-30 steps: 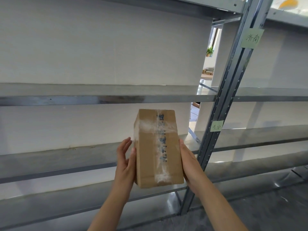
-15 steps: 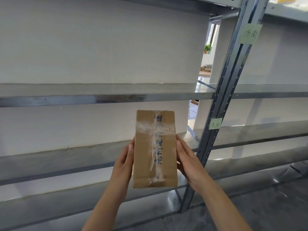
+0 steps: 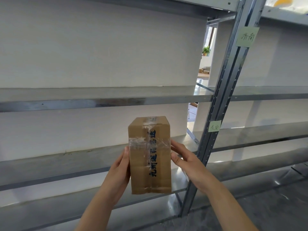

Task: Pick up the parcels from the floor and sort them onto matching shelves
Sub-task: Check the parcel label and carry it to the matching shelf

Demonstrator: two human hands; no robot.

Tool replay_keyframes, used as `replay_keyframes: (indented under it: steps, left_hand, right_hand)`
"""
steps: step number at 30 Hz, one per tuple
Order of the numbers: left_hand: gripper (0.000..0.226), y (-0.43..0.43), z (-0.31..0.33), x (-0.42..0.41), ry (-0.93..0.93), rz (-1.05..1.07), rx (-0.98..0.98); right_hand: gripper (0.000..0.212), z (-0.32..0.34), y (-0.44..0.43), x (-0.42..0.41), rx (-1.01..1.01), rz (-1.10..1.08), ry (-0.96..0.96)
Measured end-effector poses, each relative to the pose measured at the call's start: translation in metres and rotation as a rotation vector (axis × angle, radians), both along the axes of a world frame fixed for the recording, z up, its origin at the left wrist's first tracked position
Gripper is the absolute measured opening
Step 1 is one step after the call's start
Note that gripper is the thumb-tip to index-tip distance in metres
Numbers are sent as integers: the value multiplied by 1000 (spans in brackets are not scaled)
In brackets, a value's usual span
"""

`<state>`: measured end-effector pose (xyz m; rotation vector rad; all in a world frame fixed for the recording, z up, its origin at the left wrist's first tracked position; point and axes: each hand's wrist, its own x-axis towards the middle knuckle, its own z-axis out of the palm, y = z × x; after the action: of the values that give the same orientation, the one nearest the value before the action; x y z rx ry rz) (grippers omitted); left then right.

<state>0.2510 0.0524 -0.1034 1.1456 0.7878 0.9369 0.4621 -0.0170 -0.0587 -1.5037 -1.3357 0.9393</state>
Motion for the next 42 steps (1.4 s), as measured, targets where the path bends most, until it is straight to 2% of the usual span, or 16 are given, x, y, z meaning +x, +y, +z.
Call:
replay_keyframes:
  steps: [9,15,20,23,29,31,37,40,42]
  left_hand:
    - [50,6,-1,6,41,-34,140]
    - [51,11,-2,6,113,-8,176]
    - [81,15,-6,2,115,71,122]
    - [77,17,-6,-1,113,77,96]
    - [49,12,-4,-4,40,86,99]
    - [51,11,-7,-5,34,87,125]
    - [79,12,-13,-10,-39,61,187]
    - [80,15,-16,-12,-49,49,193]
    - [71,16,-16,-12,-57,62,188]
  right_hand:
    - [36,0,5,2,16,-126,154]
    - [44,-8,6,6,32,-120,179]
    - [42,-13,9,1,44,-94,151]
    - [44,-15,12,0,56,-78,141]
    - [57,-21,18,-5,67,-65,154]
    - [54,-22,21,-7,69,-94,211]
    - [51,-17,24,-10,105,-131,269]
    - [46,-14,26,-11,115,-124,270]
    - [42,-14,27,-12,128,-115,272]
